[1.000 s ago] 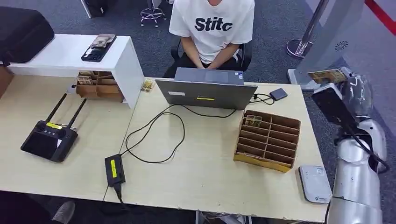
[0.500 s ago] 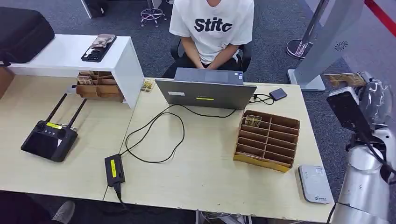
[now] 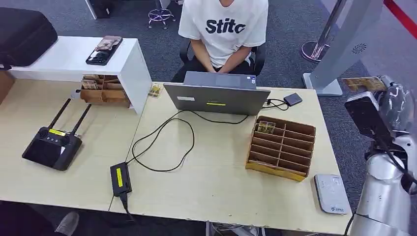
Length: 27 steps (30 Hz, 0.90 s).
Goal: Pass the card to the sensor for recognition and then transmit it.
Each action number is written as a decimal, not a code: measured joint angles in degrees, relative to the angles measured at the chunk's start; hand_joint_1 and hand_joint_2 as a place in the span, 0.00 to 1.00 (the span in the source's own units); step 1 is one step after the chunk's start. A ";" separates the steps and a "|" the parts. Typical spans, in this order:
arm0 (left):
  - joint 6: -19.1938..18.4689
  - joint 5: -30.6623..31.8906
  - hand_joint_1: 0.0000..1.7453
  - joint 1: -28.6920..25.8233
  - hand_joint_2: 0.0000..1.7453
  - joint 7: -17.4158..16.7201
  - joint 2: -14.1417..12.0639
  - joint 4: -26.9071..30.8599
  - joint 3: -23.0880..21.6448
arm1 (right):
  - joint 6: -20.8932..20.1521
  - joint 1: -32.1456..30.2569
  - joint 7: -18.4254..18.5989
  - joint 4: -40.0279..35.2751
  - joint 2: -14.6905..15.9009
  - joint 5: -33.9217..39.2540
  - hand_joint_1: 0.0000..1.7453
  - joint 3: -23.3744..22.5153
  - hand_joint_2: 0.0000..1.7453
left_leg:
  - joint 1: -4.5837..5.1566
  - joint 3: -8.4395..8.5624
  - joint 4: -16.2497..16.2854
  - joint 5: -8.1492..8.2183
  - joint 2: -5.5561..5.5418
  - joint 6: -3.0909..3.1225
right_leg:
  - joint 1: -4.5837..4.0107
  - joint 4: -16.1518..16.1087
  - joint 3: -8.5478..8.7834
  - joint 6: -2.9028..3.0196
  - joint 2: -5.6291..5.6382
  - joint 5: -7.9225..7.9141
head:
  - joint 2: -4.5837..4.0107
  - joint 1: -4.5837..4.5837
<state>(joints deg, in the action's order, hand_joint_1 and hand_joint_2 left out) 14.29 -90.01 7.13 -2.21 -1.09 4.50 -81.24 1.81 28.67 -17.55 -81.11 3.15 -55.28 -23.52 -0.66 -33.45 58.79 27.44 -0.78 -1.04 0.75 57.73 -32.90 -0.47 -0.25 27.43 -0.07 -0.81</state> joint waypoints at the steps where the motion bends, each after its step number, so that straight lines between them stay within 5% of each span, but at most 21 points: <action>1: 0.00 0.00 0.00 0.00 1.00 0.00 0.00 -0.02 0.00 | 0.00 0.00 0.00 0.00 0.00 0.00 1.00 0.00 1.00 | 0.00 0.00 0.00 0.00 0.00 0.00 | 0.00 0.00 0.00 0.00 0.00 0.00 | 0.00 0.00; 21: -0.02 -0.02 0.00 0.00 1.00 0.00 0.00 -0.02 0.00 | 0.00 -0.01 0.00 0.00 0.00 0.00 1.00 -0.26 1.00 | 0.00 0.00 0.00 0.00 0.00 0.00 | 0.00 0.00 0.00 0.00 0.00 0.00 | 0.00 0.00; 24: 0.92 0.00 0.00 0.13 1.00 -0.31 0.26 -0.02 0.64 | 1.01 -3.50 5.01 -1.10 -0.44 4.67 1.00 -2.32 1.00 | -0.09 0.17 0.01 0.04 -0.14 0.03 | -0.06 -0.17 -0.06 0.01 -0.12 0.09 | 0.00 -0.04; 27: 1.49 0.00 0.00 -0.40 1.00 -0.35 0.79 -0.02 1.71 | 2.88 -13.12 -4.63 -1.68 -2.10 13.47 1.00 -9.26 1.00 | -0.17 0.18 -0.01 0.23 -0.86 0.04 | -0.18 -0.24 0.60 0.01 -0.80 0.38 | 0.00 0.18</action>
<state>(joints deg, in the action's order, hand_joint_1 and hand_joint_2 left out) 15.78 -90.01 6.72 -2.56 -0.31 4.48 -79.54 4.70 15.55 -22.18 -82.79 1.05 -41.81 -32.77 -0.83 -33.27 58.77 27.67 -1.64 -1.00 0.57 57.49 -32.30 -0.46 -1.05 27.81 -0.07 -0.63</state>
